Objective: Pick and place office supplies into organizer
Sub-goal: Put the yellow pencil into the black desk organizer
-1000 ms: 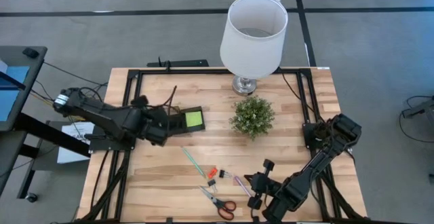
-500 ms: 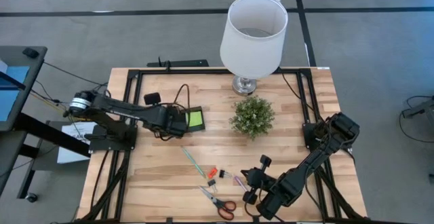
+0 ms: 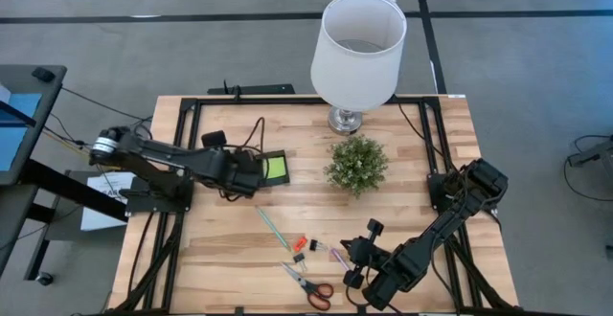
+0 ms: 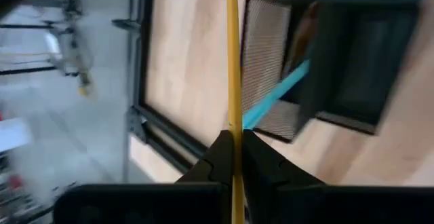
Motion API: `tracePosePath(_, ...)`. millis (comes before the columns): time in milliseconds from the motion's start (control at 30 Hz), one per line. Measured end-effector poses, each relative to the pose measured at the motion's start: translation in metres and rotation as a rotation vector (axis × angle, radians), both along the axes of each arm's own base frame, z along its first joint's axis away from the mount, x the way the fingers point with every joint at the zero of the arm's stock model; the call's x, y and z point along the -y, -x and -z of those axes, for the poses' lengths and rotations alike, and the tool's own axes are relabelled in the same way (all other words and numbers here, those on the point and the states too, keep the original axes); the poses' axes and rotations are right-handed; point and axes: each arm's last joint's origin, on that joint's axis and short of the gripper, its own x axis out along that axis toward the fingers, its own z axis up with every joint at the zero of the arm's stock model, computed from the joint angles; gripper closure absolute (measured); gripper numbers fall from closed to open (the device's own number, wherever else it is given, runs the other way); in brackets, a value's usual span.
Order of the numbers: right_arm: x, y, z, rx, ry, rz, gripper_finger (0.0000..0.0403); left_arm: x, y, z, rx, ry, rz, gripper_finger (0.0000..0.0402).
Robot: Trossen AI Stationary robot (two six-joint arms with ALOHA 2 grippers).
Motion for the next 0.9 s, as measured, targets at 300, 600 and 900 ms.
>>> tracePosePath(300,0.000,0.000,0.000,-0.010,-0.017,0.000,0.0403,0.013,0.014,-0.017,0.100,0.140,-0.024,0.0401)
tracePosePath(600,-0.001,0.000,0.001,-0.024,-0.030,-0.006,0.0403,0.009,0.038,-0.038,0.206,0.243,-0.038,0.0401)
tracePosePath(900,0.000,0.000,0.001,-0.024,-0.034,-0.005,0.0403,-0.009,0.072,-0.036,0.277,0.290,-0.145,0.0401)
